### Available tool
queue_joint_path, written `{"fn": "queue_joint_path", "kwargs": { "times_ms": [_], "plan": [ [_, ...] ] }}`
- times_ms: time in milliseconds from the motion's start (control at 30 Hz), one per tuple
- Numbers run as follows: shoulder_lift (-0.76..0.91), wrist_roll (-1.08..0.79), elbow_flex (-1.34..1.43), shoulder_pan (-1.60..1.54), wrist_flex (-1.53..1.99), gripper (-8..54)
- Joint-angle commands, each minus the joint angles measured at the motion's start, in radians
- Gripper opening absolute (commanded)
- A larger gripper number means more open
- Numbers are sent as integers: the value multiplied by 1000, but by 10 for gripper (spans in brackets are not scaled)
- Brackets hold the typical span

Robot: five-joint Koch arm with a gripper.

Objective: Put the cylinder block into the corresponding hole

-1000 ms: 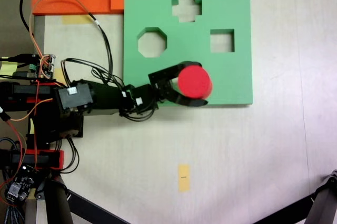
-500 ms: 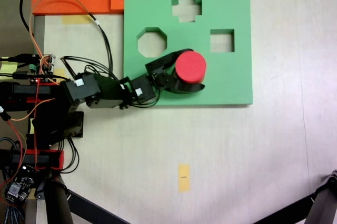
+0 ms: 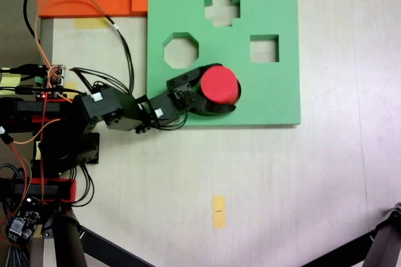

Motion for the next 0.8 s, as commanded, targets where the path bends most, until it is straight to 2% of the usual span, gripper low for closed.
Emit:
{"fn": "queue_joint_path", "kwargs": {
  "times_ms": [0, 100, 133, 167, 200, 367, 467, 533, 567, 633, 700, 767],
  "plan": [
    [20, 18, 3, -15, -72, 188],
    [-23, 17, -9, -15, -75, 200],
    [-43, 17, -25, -15, -81, 243],
    [-78, 12, -40, -14, -110, 365],
    [-115, 9, -51, -14, -133, 398],
    [-109, -52, -34, 0, -158, 453],
    [-110, -63, -32, -5, -153, 462],
    [-109, -63, -32, -12, -133, 505],
    [-104, -64, -32, -15, -133, 508],
    [-12, -71, 6, -23, -101, 518],
    [230, -120, 75, -40, 109, 518],
    [520, -236, 120, -35, 486, 518]
  ]
}}
